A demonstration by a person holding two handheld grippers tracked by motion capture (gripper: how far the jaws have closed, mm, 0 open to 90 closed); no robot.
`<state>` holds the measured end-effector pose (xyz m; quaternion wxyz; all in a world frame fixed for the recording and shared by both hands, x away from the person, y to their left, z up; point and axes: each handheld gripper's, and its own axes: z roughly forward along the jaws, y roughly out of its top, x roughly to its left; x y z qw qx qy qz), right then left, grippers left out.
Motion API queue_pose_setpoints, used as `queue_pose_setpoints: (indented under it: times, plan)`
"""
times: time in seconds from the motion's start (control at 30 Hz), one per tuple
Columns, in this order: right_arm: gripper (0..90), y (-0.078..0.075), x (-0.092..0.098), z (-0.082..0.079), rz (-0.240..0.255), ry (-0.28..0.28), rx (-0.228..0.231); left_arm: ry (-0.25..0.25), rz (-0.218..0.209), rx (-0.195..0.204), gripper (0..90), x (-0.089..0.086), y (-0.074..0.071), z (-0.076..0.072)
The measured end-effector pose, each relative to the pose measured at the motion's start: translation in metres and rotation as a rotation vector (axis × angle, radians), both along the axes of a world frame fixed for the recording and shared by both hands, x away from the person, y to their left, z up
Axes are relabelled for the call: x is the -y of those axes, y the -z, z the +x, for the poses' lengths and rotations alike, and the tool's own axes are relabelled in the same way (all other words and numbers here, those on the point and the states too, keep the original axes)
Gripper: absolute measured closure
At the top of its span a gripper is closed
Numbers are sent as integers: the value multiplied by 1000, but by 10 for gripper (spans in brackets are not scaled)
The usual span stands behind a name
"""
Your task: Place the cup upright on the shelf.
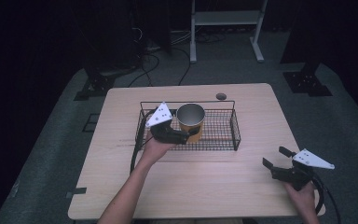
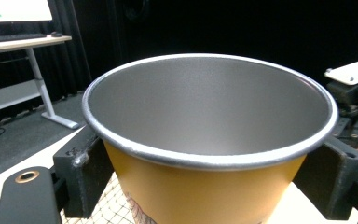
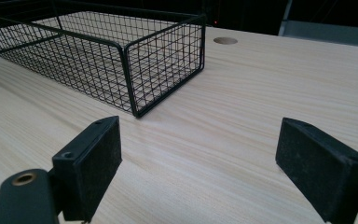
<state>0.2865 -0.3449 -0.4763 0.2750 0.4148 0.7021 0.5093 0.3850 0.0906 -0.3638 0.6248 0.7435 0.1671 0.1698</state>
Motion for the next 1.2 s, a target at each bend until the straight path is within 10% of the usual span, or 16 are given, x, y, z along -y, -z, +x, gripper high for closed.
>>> queue_pose_setpoints:
  times: [1.2]
  plan:
    - [132,0,1,0,7,-4,3,5,50,-58,143,0,-2,70]
